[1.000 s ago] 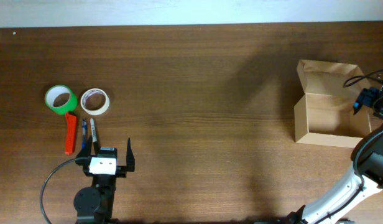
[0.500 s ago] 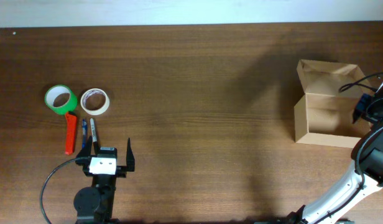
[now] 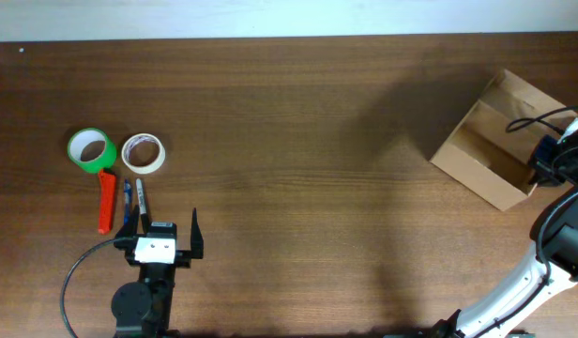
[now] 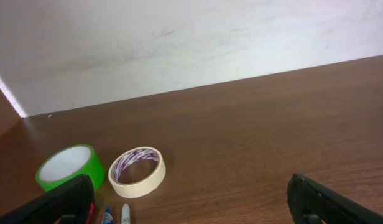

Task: Pack container
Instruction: 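Drag the cardboard box with the right gripper toward the table center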

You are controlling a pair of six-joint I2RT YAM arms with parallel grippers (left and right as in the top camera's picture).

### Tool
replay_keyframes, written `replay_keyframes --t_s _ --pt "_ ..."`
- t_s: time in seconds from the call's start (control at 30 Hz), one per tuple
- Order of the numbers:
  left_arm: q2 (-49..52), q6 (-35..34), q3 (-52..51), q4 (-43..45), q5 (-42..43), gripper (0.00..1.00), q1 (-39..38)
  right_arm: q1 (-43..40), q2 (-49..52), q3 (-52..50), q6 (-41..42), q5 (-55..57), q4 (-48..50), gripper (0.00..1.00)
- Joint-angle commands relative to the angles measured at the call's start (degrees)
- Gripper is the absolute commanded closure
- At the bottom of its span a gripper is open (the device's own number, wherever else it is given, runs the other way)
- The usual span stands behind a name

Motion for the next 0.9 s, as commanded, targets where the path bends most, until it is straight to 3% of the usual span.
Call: replay_keyframes --t_s 0.0,0.27,0.47,0.6,0.87 --pt "-0.3 0.5 -0.1 -0.5 0.2 0.00 0.2 0.9 -0.2 6.0 -2.2 -7.1 -1.8 0.96" --pt "-0.3 0.5 -0.1 -0.5 0.2 0.00 0.2 9.5 -3.2 22.9 -3.0 -6.9 -11.8 0.96" --pt "-0.3 0.5 -0.1 -0.5 0.2 0.00 0.2 24.8 -3.5 34.1 -3.2 -3.4 -15.3 0.96" --pt "-0.3 0.5 -0.1 -0.5 0.2 0.01 0.2 36.8 -3.4 35.4 -3.1 0.0 -14.5 0.96" --pt "-0.3 0.5 -0.1 -0.5 0.2 0.00 0.2 55.1 -2.5 35.3 10.9 3.6 -10.7 0.96"
